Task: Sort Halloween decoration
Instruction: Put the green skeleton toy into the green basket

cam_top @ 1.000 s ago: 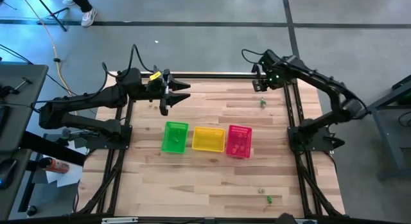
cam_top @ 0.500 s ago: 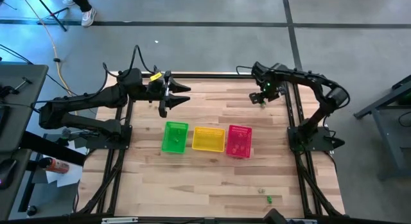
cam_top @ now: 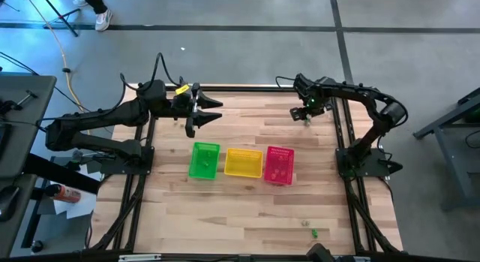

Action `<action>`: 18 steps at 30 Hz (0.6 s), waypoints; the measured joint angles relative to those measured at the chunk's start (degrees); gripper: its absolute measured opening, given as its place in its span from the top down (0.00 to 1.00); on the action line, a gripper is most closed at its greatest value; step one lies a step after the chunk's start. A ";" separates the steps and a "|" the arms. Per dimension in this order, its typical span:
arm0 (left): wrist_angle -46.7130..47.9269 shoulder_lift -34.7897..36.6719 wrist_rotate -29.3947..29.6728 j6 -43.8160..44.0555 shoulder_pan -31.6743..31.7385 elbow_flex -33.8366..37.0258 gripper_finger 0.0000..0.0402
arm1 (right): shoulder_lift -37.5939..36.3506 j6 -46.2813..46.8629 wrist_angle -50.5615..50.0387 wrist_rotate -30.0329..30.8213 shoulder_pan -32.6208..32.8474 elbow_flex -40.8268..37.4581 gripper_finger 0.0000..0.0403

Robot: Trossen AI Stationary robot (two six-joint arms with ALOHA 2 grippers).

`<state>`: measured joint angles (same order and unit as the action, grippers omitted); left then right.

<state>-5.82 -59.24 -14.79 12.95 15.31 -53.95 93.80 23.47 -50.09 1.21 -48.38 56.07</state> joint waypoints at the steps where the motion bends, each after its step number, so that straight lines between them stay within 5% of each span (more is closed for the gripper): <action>1: 0.00 0.00 0.00 0.06 0.00 0.00 0.51 | 0.00 0.01 0.05 0.00 0.00 0.00 0.50; 11: 0.00 0.00 0.00 0.33 -0.02 0.00 0.51 | 0.02 0.01 -0.03 -0.21 0.00 0.00 0.69; 18: 0.00 0.00 0.00 0.37 -0.02 0.00 0.51 | 0.02 0.03 -0.04 -0.20 0.00 0.00 0.73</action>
<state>-5.82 -59.24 -14.79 13.32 15.29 -53.95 93.82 23.50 -50.14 1.01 -48.38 56.07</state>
